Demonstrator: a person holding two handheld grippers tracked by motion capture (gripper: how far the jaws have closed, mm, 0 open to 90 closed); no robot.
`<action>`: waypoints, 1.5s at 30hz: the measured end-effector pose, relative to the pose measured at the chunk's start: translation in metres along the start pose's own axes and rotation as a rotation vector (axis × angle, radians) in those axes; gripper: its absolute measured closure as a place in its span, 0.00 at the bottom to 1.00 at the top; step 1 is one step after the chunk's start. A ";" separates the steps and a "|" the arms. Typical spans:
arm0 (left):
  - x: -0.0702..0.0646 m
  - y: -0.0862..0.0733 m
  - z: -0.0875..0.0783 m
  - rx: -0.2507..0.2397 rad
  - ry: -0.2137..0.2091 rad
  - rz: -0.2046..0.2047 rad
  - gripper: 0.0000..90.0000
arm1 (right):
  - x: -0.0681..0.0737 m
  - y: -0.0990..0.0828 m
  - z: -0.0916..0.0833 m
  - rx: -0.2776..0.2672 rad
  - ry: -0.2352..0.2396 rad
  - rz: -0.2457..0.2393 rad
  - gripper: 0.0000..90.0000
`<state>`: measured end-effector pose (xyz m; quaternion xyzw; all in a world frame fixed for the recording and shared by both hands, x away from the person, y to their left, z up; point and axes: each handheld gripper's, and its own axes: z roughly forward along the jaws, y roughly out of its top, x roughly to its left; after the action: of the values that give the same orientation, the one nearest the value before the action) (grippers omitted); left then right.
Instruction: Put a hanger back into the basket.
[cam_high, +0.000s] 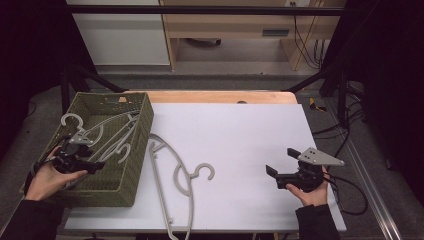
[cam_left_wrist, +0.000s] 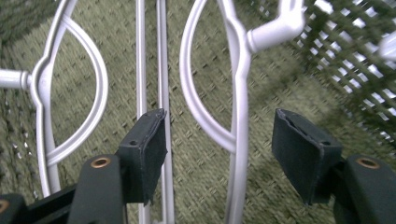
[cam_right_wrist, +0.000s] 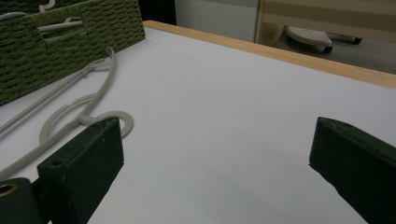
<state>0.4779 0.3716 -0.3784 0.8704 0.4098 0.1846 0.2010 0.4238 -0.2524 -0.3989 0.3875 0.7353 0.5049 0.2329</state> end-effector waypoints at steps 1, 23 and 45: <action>0.000 0.001 0.001 0.013 -0.001 0.004 0.42 | 0.000 0.000 0.000 0.000 0.000 -0.001 0.04; 0.005 0.003 0.023 0.085 -0.022 0.042 0.63 | 0.000 0.000 0.000 0.004 -0.001 -0.004 0.04; 0.059 -0.020 -0.013 -0.129 0.163 -0.272 0.83 | -0.001 0.000 -0.002 0.000 -0.002 -0.005 0.04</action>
<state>0.4942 0.4320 -0.3679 0.7742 0.5262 0.2515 0.2458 0.4233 -0.2541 -0.3980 0.3863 0.7360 0.5039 0.2348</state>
